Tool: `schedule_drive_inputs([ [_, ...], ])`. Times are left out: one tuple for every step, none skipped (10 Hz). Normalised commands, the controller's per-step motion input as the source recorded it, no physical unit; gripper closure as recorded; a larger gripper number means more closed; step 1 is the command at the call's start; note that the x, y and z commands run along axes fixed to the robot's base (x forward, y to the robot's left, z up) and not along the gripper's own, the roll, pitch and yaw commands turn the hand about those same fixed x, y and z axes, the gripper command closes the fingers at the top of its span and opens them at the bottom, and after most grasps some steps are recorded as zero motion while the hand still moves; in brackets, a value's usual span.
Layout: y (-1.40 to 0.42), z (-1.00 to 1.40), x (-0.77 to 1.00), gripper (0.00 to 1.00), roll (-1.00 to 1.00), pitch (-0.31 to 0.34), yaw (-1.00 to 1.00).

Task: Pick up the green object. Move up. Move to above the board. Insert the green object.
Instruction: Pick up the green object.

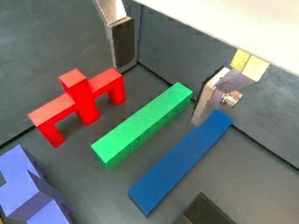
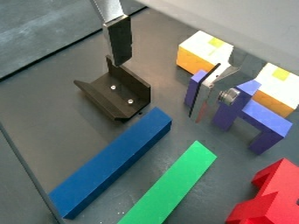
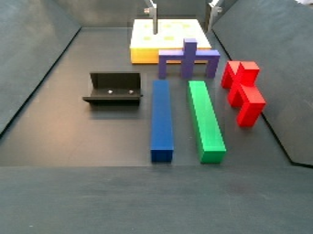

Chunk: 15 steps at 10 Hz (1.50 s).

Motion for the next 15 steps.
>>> schedule_drive_inputs([
  [0.0, 0.0, 0.0, 0.0, 0.0, 0.0, 0.0],
  [0.0, -0.01, 0.0, 0.0, 0.0, -0.004, 0.0],
  [0.0, -0.05, 0.0, 0.0, -0.05, -0.02, -0.01],
  [0.41, -0.72, -0.03, 0.0, -0.15, -0.101, -0.01],
  [0.63, -0.82, -0.26, 0.0, -0.12, -0.11, -0.06],
  [0.63, -0.73, -0.39, 0.0, -0.16, -0.146, -0.07],
  [0.21, -0.71, -0.18, 0.0, -0.08, -0.131, -0.05],
  [0.0, -0.82, -0.15, 0.0, -0.01, -0.144, -0.02],
  [0.0, -0.83, -0.23, 0.0, -0.04, -0.179, -0.02],
  [0.0, -0.74, -0.18, 0.0, -0.09, -0.164, -0.08],
  [0.07, -0.68, -0.12, 0.0, -0.13, -0.109, -0.16],
  [0.13, -0.55, -0.09, 0.0, -0.09, -0.037, -0.35],
  [0.19, -0.47, -0.14, 0.0, -0.16, -0.077, -0.41],
  [0.08, -0.54, -0.05, 0.0, -0.18, -0.147, -0.2],
  [0.05, -0.52, 0.0, 0.0, -0.2, -0.12, -0.02],
])
